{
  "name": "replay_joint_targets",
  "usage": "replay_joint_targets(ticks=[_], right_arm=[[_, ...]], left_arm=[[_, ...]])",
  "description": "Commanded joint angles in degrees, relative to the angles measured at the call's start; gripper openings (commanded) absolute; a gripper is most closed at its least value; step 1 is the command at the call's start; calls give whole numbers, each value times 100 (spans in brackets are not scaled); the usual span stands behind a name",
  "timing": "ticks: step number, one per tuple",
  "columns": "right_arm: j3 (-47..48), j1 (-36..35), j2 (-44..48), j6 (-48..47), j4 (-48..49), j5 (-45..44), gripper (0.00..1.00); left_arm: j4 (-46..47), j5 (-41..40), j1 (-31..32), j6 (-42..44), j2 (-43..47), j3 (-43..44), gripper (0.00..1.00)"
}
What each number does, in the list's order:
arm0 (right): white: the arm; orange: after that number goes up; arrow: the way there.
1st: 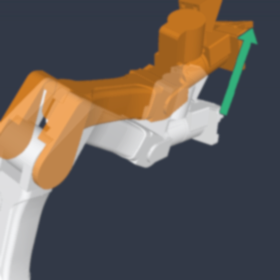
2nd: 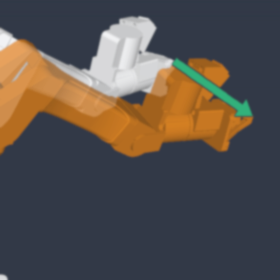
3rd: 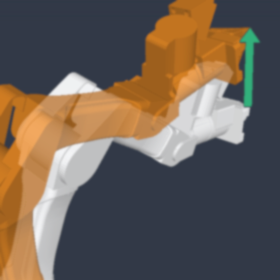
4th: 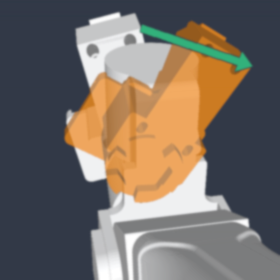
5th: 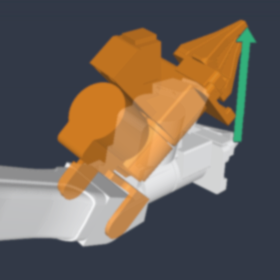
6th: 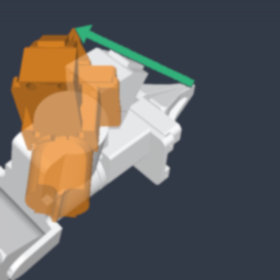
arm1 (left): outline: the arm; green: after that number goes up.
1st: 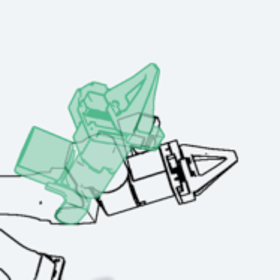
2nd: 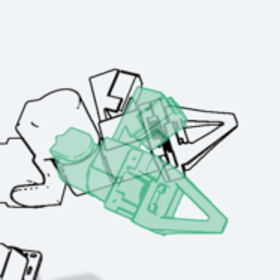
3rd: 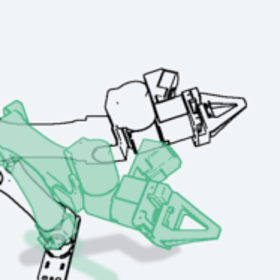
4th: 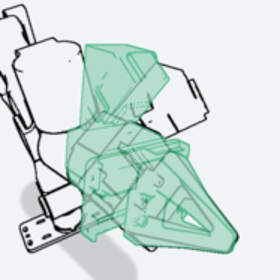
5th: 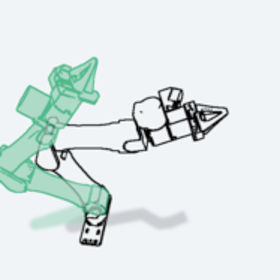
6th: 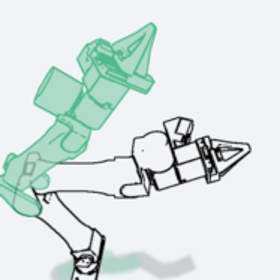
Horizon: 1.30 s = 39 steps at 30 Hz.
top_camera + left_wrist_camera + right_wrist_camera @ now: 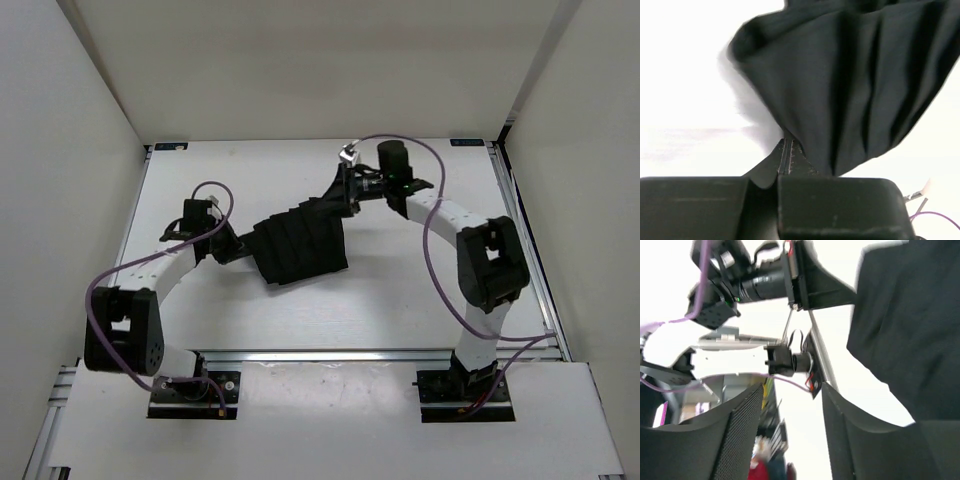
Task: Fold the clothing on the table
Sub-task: Fold the skirt
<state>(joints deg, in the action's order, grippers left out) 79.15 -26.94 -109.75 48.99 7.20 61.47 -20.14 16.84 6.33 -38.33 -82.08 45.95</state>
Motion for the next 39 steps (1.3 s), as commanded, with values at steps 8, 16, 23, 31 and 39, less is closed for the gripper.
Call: replay_joint_targets(ticks=[8, 16, 23, 31, 39], right_arm=[[144, 347, -564, -794, -711, -258, 47], [759, 408, -1583, -1181, -1818, -733, 39], [531, 593, -1594, -1068, -1749, -672, 38], [232, 962, -425, -926, -1344, -294, 46], [538, 1366, 658, -2998, -4204, -2382, 49]], left_arm=[[-105, 767, 255, 2, 659, 512, 0], [748, 593, 782, -324, 158, -525, 0], [1038, 233, 1054, -281, -413, -1036, 0], [1284, 460, 783, -438, -381, -685, 0], [153, 347, 281, 254, 614, -122, 50]])
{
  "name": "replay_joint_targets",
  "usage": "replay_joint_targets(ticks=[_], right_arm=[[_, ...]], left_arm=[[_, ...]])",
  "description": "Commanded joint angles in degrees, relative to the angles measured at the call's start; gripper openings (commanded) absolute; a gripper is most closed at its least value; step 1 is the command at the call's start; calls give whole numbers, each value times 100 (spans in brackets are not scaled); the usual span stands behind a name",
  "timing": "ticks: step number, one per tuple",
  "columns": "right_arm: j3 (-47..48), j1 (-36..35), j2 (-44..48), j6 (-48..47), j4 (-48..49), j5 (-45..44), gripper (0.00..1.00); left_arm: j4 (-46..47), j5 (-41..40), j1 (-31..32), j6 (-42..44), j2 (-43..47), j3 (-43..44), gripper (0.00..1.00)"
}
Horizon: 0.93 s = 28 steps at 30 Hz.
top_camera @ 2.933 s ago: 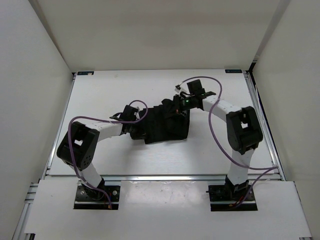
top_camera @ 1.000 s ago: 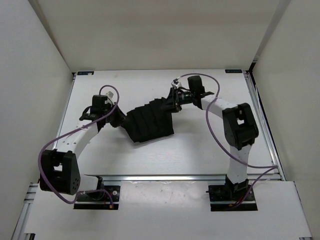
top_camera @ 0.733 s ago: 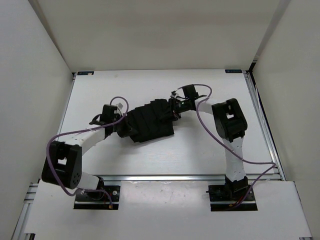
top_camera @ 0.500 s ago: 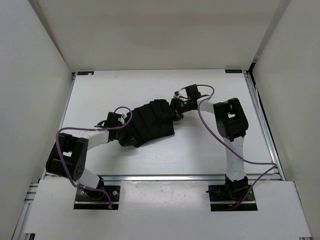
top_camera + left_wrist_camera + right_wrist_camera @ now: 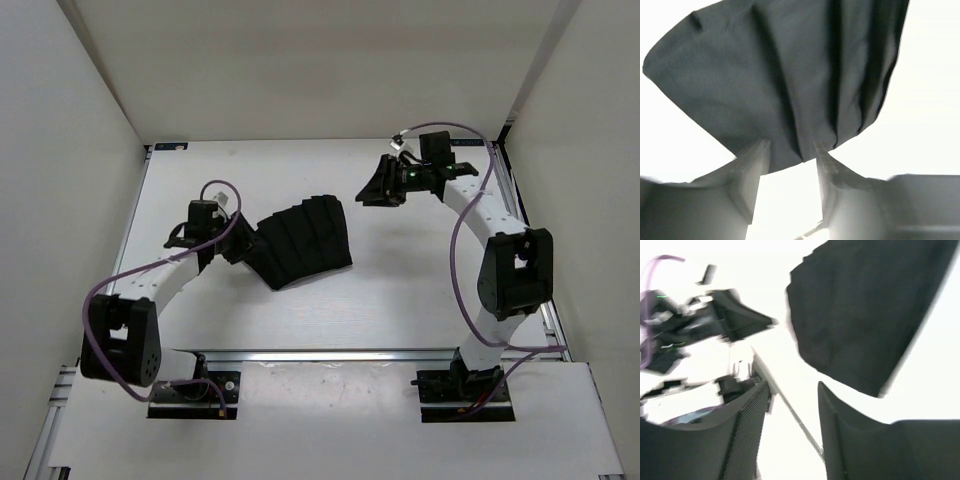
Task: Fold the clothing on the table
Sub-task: Fold the skirt
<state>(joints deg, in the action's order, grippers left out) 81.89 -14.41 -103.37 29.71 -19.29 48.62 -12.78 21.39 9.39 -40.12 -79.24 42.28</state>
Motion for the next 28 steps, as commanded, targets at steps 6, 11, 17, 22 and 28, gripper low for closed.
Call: replay_joint_targets(ticks=[6, 11, 17, 22, 28], right_arm=[[215, 404, -140, -1600, -2668, -2698, 53], [-287, 974, 247, -1513, -2519, -2560, 55], [-832, 1318, 546, -1390, -2255, -2243, 55], [-1174, 1266, 739, -1319, -2203, -2244, 55], [-1386, 1336, 871, -1205, -2141, -2146, 55]], left_arm=[[-1648, -398, 519, 1216, 286, 167, 99], [-1720, -461, 574, 1217, 988, -317, 98], [-1676, 189, -322, 1269, 1780, -1011, 99], [-1641, 304, -324, 1270, 1851, -1170, 99], [-1667, 339, -130, 1392, 1526, -1011, 98]])
